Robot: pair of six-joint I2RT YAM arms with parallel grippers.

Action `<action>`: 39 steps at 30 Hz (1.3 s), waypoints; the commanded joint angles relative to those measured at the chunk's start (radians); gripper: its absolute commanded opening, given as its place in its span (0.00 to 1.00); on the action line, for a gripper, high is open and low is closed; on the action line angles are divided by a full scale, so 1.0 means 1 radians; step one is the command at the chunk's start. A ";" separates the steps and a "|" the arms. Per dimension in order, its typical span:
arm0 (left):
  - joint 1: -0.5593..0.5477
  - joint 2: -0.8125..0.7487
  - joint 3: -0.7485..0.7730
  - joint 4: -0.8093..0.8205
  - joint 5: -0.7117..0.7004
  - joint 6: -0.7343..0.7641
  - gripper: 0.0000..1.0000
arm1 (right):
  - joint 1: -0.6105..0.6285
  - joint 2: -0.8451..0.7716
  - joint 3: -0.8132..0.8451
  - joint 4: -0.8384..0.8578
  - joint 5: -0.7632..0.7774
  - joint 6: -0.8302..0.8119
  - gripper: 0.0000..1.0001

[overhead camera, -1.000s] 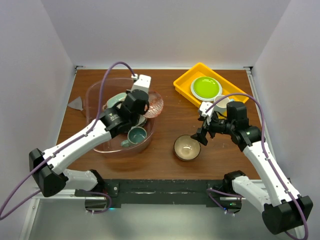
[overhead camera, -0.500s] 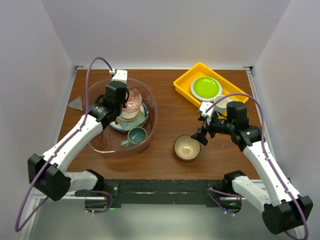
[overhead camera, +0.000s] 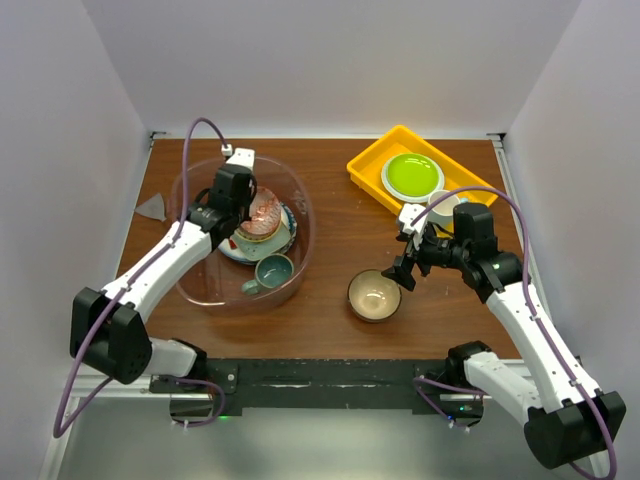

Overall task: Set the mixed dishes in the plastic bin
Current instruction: Place the bowl in the plastic bin.

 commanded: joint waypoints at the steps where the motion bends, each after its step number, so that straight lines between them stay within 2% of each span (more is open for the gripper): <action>1: 0.013 -0.013 0.001 0.081 0.016 0.003 0.28 | -0.006 0.000 0.027 0.016 0.002 -0.014 0.98; 6: 0.020 -0.022 -0.008 0.072 0.021 0.002 0.50 | -0.006 0.003 0.027 0.014 0.002 -0.014 0.98; 9: 0.020 -0.051 -0.008 0.064 0.025 -0.004 0.56 | -0.006 0.003 0.025 0.016 0.002 -0.014 0.98; 10: 0.020 -0.062 -0.008 0.063 0.029 -0.005 0.61 | -0.009 0.003 0.025 0.016 0.001 -0.015 0.98; 18: 0.021 -0.234 -0.048 0.069 0.114 -0.014 0.86 | -0.014 0.016 0.022 0.016 -0.001 -0.021 0.98; 23: 0.021 -0.375 -0.168 0.149 0.154 -0.011 1.00 | -0.017 0.033 0.022 0.006 -0.027 -0.037 0.98; 31: 0.021 -0.542 -0.318 0.227 0.177 0.029 1.00 | -0.017 0.057 0.015 -0.007 -0.067 -0.075 0.98; 39: 0.021 -0.616 -0.376 0.225 0.213 0.020 1.00 | -0.018 0.082 0.013 -0.018 -0.068 -0.095 0.98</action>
